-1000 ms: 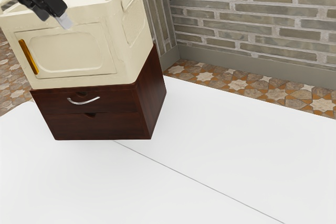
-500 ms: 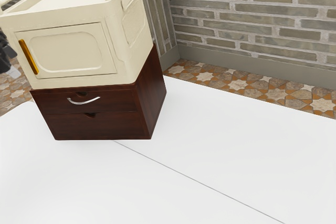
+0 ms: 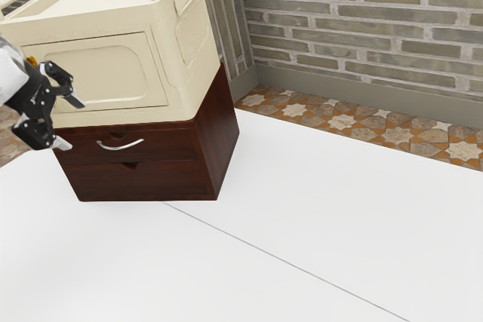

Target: Pull the drawer handle with one arm to open the drawer

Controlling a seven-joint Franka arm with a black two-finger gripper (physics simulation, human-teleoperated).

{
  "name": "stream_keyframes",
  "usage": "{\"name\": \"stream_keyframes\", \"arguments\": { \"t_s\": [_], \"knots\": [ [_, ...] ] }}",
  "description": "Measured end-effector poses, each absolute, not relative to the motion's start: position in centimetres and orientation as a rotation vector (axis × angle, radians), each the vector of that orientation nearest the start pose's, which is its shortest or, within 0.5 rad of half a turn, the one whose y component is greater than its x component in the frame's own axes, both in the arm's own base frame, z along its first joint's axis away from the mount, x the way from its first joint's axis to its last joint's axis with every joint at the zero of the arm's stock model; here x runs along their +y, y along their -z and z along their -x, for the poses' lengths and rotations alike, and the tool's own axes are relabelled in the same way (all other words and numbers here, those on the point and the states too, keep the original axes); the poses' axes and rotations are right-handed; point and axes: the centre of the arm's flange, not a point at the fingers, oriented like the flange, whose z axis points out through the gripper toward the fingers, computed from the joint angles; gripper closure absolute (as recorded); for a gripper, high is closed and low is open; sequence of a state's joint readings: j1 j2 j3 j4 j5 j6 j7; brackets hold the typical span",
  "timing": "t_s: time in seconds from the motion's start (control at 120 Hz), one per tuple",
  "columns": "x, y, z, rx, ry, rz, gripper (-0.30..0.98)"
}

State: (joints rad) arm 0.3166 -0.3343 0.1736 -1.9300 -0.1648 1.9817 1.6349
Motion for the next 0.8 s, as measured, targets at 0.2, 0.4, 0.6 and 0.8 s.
{"name": "stream_keyframes", "arguments": {
  "t_s": [0.2, 0.4, 0.6, 0.8],
  "knots": [
    [21.8, -63.9, -43.5, 1.539, 0.551, 2.381, 0.11],
    [21.3, -62.1, -44.1, 1.49, 0.554, 2.387, 0.21],
    [22.7, -60.7, -43.5, 1.401, 0.529, 2.403, 0.28],
    [23.4, -59.3, -45.0, 1.355, 0.522, 2.403, 0.32]
  ]
}}
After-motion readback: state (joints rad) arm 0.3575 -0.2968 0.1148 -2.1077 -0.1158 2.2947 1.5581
